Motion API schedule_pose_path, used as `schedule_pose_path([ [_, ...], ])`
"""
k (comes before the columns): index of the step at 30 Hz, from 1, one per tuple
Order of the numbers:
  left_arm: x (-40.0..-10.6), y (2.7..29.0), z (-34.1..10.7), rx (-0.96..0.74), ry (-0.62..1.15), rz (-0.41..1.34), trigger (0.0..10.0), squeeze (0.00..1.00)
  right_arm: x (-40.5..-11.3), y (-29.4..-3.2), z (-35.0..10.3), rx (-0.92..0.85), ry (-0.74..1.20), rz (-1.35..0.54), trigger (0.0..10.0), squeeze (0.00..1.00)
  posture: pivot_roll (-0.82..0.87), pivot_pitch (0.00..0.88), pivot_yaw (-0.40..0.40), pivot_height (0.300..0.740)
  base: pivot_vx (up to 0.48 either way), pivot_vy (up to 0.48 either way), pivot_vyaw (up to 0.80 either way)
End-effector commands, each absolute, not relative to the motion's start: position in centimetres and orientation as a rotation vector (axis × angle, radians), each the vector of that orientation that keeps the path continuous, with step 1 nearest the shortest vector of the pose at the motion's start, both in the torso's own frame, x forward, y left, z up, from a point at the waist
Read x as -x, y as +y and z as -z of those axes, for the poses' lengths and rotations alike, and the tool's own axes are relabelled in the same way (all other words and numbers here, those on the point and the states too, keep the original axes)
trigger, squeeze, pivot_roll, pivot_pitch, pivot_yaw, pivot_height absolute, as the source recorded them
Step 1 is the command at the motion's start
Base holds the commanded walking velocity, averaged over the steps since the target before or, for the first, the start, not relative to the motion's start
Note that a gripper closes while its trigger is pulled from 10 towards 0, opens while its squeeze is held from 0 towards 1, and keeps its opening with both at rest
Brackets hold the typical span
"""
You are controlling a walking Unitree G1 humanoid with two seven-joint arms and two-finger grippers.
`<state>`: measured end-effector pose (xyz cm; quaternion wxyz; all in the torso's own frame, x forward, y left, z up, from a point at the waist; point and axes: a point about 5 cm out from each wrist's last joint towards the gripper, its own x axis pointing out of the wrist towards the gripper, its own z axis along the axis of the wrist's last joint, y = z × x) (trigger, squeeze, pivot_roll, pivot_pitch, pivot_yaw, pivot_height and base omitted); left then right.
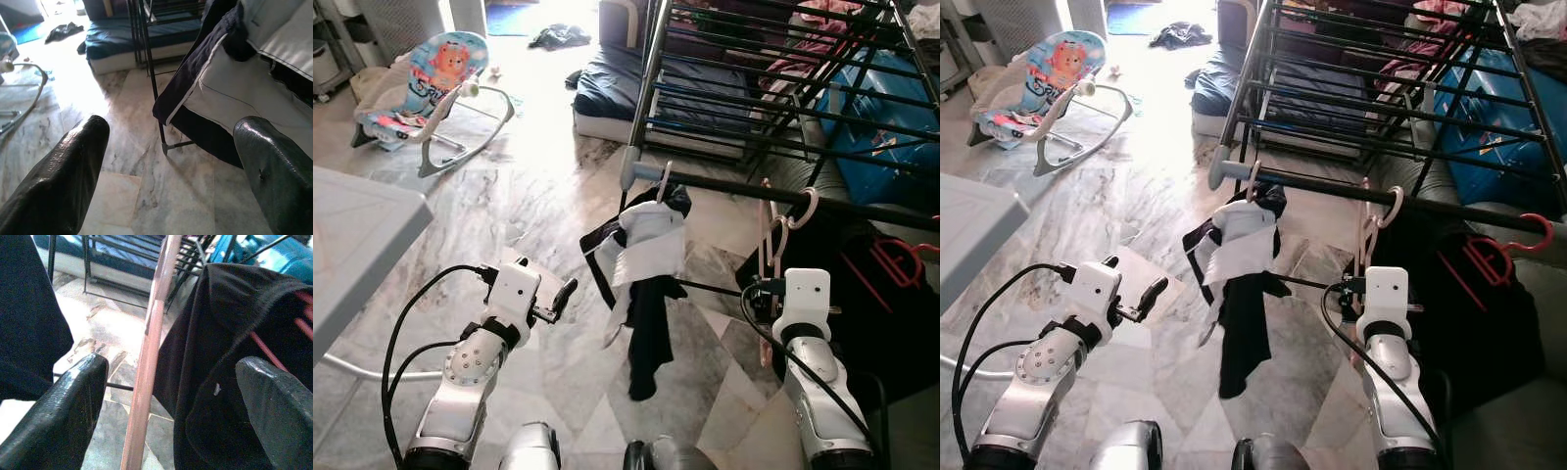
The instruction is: Hang hanger
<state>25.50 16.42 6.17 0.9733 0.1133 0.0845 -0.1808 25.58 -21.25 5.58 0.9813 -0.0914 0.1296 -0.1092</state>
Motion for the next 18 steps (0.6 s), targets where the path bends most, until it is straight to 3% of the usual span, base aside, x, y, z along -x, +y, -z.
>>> schedule_pose_path([
  [1, -25.57, 16.09, -6.42, -0.238, 0.162, 0.381, 10.0, 0.00, -25.51, -21.90, -5.98, 0.185, 0.251, 0.252, 10.0, 1.00, -0.03, 0.035, -0.088, 0.740, -0.255, 0.000, 0.00],
  [10, -25.75, 16.00, -6.50, -0.244, 0.162, 0.391, 10.0, 0.00, -25.64, -22.09, -6.05, 0.176, 0.250, 0.280, 10.0, 1.00, -0.03, 0.035, -0.080, 0.740, -0.260, 0.000, 0.00],
  [18, -26.04, 15.86, -6.22, -0.273, 0.185, 0.449, 10.0, 0.00, -26.02, -21.94, -5.56, 0.134, 0.235, 0.352, 10.0, 1.00, -0.02, 0.000, 0.013, 0.740, -0.221, 0.000, 0.00],
])
